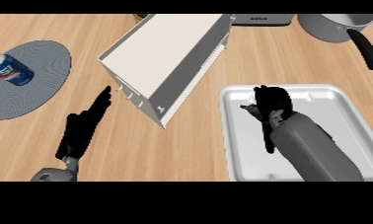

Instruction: Pick the eggplant from the tray and place it in the tiered shelf

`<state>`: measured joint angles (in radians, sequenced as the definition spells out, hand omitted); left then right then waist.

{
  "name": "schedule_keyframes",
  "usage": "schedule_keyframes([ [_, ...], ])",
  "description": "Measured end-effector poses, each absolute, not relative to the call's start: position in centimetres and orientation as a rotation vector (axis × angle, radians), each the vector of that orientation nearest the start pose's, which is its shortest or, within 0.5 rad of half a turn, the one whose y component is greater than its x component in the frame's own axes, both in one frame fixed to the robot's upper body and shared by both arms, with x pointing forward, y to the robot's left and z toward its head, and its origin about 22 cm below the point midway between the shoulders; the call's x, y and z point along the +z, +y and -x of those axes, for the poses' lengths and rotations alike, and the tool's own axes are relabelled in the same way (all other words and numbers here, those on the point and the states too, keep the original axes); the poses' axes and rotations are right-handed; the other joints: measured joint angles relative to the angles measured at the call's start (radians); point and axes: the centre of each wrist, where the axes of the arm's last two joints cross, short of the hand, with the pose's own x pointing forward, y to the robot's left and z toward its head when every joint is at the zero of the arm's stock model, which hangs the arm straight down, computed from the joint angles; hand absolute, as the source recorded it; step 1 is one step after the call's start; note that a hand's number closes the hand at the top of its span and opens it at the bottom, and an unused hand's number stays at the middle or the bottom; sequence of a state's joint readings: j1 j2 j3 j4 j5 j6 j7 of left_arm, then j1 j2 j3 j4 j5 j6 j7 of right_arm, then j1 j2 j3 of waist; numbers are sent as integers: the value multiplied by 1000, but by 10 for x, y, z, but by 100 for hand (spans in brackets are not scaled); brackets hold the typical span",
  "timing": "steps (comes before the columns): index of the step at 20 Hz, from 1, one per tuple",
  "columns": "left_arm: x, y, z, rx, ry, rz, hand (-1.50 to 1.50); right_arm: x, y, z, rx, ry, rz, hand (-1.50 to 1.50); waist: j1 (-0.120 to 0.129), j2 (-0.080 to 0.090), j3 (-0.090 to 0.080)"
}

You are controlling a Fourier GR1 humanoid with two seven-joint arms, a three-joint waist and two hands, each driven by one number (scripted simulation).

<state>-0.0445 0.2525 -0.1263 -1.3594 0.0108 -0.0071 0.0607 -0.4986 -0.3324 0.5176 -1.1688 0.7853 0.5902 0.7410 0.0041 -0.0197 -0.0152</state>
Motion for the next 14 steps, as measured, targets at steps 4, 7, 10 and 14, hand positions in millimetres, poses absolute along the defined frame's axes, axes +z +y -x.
schedule_keyframes([
  [4, -28, 266, -250, -290, -1316, -108, 0, 17, -179, -329, 1500, -474, 875, 150, 0, -4, -5],
  [7, -31, 265, -244, -287, -1315, -104, 0, 18, -178, -330, 1499, -501, 907, 150, 1, -4, -4],
  [10, -30, 267, -243, -287, -1315, -110, 0, 19, -179, -327, 1495, -550, 943, 150, -2, -2, -3],
  [14, -32, 268, -241, -287, -1315, -110, 0, 40, -190, -331, 1577, -805, 839, 150, 3, 10, 7],
])
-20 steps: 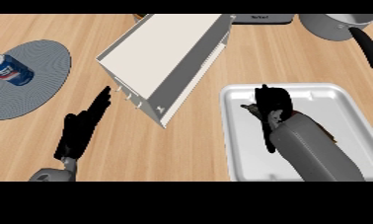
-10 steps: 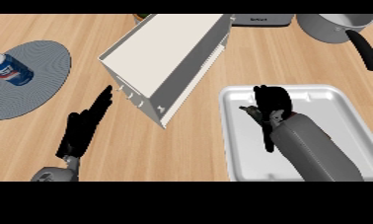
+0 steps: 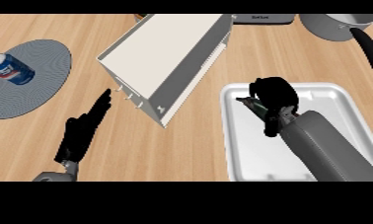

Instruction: Pick the eggplant from the tray and place it in the tiered shelf

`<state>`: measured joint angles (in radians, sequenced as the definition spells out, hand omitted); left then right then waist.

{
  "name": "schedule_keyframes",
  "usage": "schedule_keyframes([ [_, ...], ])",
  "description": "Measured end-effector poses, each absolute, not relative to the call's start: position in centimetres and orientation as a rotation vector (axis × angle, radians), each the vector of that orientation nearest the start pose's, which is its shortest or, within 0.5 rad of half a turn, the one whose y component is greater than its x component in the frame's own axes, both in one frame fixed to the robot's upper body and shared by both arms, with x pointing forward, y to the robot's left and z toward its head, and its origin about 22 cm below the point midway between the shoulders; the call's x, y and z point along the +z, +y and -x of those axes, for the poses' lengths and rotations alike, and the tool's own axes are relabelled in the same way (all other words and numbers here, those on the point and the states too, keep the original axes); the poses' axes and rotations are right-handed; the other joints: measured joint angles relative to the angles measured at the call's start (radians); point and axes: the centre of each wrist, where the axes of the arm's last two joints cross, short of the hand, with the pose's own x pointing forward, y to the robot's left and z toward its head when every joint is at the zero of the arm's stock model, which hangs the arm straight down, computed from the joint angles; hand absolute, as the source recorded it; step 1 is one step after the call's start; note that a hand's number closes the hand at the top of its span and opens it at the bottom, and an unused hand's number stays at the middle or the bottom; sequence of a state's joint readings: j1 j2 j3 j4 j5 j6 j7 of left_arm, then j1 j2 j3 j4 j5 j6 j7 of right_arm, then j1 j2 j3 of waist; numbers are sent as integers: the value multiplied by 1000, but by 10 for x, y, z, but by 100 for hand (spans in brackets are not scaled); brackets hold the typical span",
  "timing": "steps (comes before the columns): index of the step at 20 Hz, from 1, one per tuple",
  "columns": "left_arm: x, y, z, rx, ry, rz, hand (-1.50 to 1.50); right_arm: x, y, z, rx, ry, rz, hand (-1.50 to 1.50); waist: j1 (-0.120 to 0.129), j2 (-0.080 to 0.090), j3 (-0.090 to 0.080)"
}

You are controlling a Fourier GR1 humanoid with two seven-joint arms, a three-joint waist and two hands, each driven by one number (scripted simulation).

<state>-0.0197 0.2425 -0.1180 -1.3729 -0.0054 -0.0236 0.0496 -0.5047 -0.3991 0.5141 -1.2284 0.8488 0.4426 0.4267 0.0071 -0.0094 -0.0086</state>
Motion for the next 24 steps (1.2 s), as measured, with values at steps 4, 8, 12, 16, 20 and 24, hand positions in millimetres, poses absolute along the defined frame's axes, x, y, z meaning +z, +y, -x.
schedule_keyframes([
  [4, -32, 265, -242, -286, -1322, -107, 0, 67, -212, -337, 1643, -1115, 694, 150, 0, 8, 7],
  [8, -36, 266, -240, -282, -1317, -106, 0, 97, -250, -348, 1611, -1312, 620, 150, -4, 10, 9],
  [12, -31, 266, -246, -283, -1314, -107, 0, 135, -269, -354, 1549, -1477, 639, 150, -9, 9, 9],
  [16, -32, 270, -241, -276, -1314, -115, 0, 175, -284, -356, 1406, -1649, 629, 150, -11, 6, 9],
  [20, -35, 267, -241, -283, -1312, -117, 0, 207, -281, -365, 1225, -1786, 551, 150, -6, 7, 8],
  [24, -34, 268, -238, -279, -1310, -109, 0, 241, -272, -375, 1127, -1845, 524, 150, 1, 8, 8],
])
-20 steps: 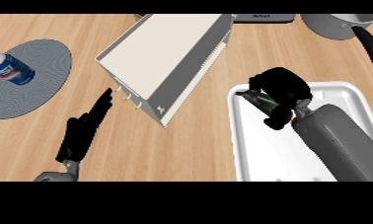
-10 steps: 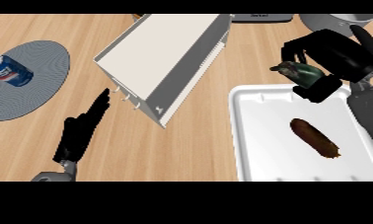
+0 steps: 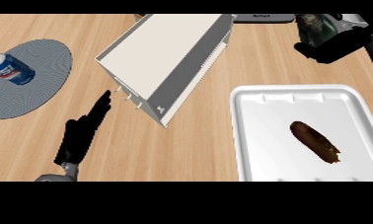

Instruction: Pick the eggplant from the tray and place it in the tiered shelf

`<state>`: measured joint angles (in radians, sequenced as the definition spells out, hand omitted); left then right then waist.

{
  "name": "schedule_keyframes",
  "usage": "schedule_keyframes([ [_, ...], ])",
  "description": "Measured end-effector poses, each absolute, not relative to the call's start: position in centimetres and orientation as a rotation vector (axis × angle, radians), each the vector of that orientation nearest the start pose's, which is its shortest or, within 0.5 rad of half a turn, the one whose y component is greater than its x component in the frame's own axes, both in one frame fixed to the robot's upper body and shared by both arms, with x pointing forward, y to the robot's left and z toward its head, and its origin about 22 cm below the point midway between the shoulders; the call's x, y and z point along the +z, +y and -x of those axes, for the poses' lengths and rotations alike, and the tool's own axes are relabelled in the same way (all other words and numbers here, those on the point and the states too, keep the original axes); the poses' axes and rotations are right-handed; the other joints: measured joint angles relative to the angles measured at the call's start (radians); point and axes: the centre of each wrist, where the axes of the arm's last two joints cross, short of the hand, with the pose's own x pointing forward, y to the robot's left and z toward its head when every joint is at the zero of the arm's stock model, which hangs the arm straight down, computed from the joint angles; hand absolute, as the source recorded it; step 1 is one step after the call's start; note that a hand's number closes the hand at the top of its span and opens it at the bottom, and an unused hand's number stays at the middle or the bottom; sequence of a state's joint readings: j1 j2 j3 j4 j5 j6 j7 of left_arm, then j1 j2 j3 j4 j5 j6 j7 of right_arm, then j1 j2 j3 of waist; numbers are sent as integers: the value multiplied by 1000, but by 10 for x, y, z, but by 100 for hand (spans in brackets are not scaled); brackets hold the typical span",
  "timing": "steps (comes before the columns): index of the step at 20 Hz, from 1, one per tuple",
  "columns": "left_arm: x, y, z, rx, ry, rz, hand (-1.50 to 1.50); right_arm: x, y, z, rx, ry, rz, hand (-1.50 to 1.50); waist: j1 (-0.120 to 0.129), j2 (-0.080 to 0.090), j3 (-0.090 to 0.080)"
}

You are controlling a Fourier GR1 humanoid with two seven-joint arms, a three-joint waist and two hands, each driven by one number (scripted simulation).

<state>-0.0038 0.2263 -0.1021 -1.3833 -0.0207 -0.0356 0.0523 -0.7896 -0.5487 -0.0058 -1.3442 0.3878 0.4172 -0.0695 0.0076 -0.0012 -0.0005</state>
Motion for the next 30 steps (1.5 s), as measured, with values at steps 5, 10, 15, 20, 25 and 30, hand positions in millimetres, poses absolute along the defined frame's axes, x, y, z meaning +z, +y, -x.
schedule_keyframes([
  [5, -34, 269, -240, -290, -1316, -96, 0, 276, -232, -394, 1076, -1873, 545, 150, 8, 2, 0],
  [10, -32, 263, -243, -299, -1324, -98, 0, 293, -192, -416, 1031, -1875, 581, 150, 17, 5, 0],
  [15, -34, 262, -241, -307, -1331, -94, 0, 296, -156, -438, 1039, -1875, 591, 150, 27, 9, 0],
  [20, -27, 263, -245, -317, -1330, -93, 0, 288, -125, -453, 1108, -1867, 597, 150, 37, 13, -1],
  [25, -29, 259, -246, -319, -1329, -85, 0, 268, -94, -462, 1181, -1837, 576, 150, 41, 16, -1],
  [30, -30, 254, -245, -329, -1334, -80, 0, 247, -69, -464, 1254, -1780, 555, 150, 49, 19, -1],
])
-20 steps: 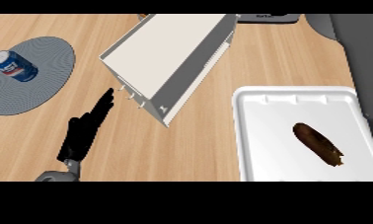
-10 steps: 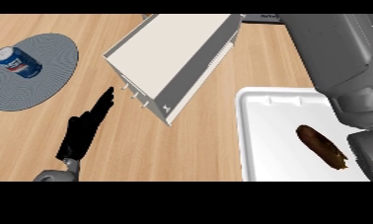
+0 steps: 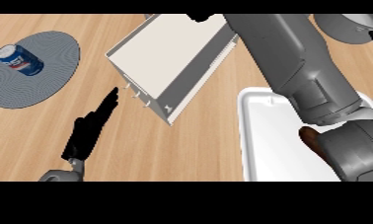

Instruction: Pick the eggplant from the tray and place it in the tiered shelf

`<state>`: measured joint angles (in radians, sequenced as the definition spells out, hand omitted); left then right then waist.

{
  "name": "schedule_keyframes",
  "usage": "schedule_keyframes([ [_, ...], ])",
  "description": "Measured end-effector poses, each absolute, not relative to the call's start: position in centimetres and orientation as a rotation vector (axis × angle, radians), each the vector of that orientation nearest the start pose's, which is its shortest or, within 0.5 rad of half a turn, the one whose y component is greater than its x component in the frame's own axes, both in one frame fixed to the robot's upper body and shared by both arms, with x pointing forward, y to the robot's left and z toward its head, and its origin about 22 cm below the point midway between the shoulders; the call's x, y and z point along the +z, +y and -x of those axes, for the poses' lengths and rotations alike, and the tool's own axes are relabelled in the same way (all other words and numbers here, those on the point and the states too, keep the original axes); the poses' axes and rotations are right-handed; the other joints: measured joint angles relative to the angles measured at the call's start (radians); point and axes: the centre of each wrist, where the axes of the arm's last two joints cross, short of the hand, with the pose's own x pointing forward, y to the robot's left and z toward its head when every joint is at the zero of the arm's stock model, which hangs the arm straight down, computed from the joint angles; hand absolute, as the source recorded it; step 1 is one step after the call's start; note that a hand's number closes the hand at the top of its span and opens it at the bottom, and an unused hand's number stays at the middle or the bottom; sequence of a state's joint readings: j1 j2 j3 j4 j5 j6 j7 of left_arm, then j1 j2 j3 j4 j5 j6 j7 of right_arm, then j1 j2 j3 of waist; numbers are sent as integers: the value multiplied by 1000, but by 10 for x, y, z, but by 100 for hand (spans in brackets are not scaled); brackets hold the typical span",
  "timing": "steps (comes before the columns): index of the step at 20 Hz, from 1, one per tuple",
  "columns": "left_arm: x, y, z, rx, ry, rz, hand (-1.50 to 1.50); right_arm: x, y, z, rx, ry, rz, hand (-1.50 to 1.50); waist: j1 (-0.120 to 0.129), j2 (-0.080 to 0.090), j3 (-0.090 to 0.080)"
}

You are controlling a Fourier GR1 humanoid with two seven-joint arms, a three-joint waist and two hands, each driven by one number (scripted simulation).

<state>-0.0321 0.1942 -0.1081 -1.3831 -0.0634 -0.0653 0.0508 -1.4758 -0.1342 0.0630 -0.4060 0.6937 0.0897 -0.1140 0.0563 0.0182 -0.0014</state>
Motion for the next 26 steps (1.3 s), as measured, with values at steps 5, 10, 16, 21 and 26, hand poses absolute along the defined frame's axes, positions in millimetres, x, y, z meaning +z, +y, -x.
schedule_keyframes([
  [5, -28, 252, -247, -335, -1341, -79, 0, 225, -60, -466, 1113, -1697, 246, -150, 6, -2, 1],
  [10, -28, 252, -251, -344, -1341, -77, 0, 207, -58, -467, 896, -1604, -53, -150, 8, 0, 3],
  [16, -27, 255, -253, -335, -1346, -80, 0, 209, -57, -468, 632, -1627, -227, -150, 6, 2, 2],
  [21, -30, 255, -251, -330, -1343, -79, 0, 222, -92, -477, 356, -1723, -183, -150, 3, 6, 1],
  [26, -31, 254, -250, -329, -1344, -78, 0, 244, -157, -487, 125, -1759, -48, -150, -2, 7, 1],
])
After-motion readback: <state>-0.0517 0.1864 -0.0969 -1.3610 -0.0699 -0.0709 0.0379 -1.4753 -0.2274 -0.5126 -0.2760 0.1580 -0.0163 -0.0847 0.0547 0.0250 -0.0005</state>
